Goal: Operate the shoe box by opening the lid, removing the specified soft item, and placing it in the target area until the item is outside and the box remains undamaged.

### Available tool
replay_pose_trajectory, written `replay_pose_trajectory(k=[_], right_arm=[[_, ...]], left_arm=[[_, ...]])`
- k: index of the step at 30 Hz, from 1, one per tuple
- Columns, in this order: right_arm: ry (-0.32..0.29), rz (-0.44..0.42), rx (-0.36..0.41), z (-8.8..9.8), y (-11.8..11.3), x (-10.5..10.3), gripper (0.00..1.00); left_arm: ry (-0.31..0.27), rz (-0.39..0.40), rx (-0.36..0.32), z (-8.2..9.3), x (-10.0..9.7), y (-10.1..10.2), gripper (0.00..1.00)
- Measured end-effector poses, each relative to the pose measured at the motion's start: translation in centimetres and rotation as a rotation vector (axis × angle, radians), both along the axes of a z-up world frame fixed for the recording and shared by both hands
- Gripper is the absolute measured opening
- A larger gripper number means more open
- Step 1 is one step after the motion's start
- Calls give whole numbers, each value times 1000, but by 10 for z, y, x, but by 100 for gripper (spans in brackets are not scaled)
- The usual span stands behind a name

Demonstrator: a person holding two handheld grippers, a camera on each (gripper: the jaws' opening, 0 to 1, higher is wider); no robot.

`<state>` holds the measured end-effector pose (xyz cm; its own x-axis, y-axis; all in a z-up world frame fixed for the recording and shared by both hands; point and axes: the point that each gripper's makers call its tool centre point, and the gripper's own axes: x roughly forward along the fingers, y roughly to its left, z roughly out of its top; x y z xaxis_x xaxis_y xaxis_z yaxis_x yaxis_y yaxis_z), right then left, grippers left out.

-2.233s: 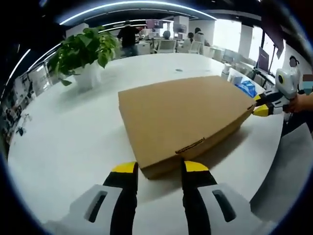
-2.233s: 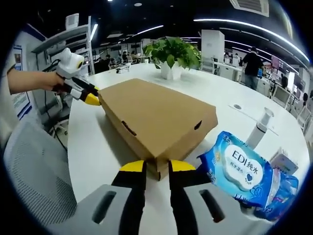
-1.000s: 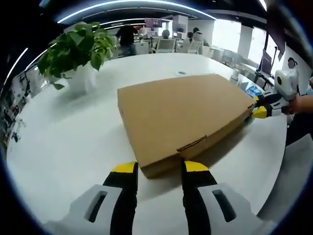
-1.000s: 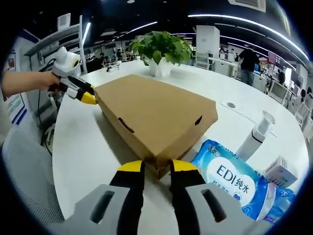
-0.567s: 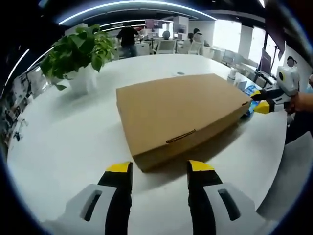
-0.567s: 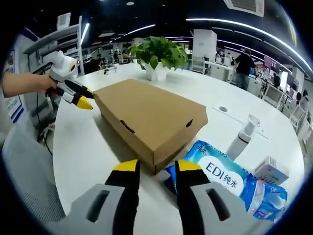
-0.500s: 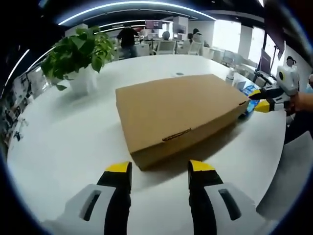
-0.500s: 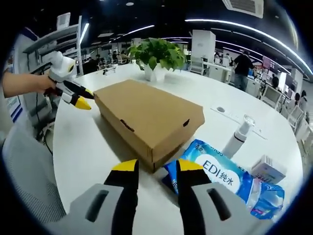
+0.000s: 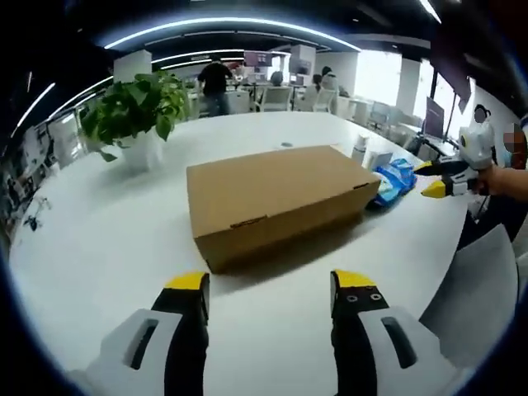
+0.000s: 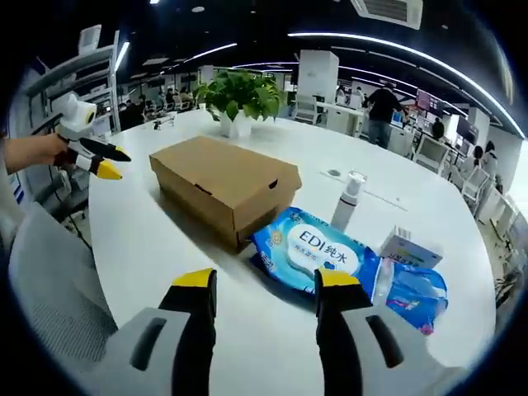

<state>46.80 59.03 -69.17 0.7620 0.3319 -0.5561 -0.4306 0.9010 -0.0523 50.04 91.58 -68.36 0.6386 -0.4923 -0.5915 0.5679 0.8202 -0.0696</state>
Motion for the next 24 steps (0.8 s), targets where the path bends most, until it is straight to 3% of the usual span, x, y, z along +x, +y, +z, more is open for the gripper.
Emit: replay_pose_trajectory(k=[12,17,20,24], right_arm=[[6,-67,15,11,-27,-46,64],[7,-89,32,16,-31,-63,72],[0,-100,46,20,-31,-70,79],[0,-116,49,23,-34,-80,86]], left_arm=[[-88,-34,-38,31,-37,-17,78],[-83,-57,-74,37,-53,-27,91],[-78,-81,-63,36,-63,-29,98],[-63,-91,-50,34,-73,-27,100]])
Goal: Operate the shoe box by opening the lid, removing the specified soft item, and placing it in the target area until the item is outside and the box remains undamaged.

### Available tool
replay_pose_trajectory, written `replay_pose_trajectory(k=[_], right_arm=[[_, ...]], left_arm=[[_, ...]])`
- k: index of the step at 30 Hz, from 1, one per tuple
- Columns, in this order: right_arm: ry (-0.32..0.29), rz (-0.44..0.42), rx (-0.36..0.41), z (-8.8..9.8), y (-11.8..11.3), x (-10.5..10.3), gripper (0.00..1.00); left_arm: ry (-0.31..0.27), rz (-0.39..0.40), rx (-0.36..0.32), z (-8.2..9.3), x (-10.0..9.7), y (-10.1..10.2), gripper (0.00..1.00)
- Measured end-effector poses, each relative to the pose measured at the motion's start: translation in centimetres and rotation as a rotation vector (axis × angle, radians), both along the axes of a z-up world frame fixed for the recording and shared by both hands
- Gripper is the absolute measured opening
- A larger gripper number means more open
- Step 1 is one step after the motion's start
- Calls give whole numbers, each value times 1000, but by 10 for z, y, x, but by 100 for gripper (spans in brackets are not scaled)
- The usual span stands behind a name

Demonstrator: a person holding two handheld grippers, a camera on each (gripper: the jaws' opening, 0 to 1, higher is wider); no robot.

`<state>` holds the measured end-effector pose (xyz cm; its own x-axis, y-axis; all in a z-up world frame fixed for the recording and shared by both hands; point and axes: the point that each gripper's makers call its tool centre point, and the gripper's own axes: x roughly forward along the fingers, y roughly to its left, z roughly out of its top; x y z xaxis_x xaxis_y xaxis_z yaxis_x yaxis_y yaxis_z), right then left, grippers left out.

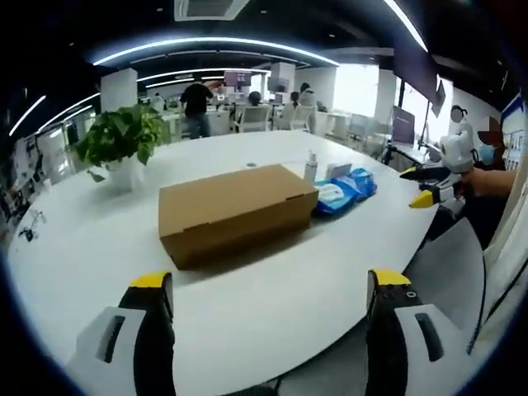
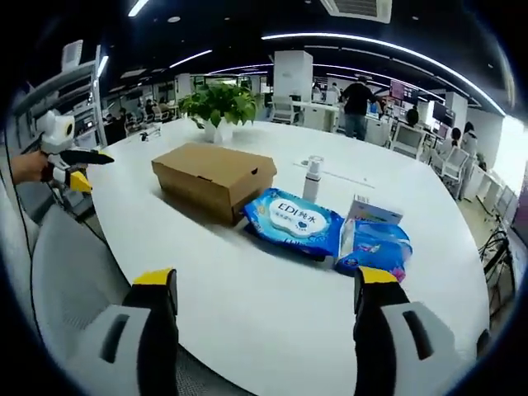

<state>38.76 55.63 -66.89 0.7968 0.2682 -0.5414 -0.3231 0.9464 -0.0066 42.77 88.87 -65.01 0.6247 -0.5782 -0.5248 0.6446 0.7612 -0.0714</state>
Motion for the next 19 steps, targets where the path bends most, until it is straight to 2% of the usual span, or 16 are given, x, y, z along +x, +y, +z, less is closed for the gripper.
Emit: replay_pose_trajectory(k=[5,19], right_arm=[[-4,-26,6,2,-6,-9,96],[-6,-57,15,5,-16,-13,96]], left_arm=[[-12,31,-21,5,-2,6,100],[-21,85,-21,5,-2,16,100]])
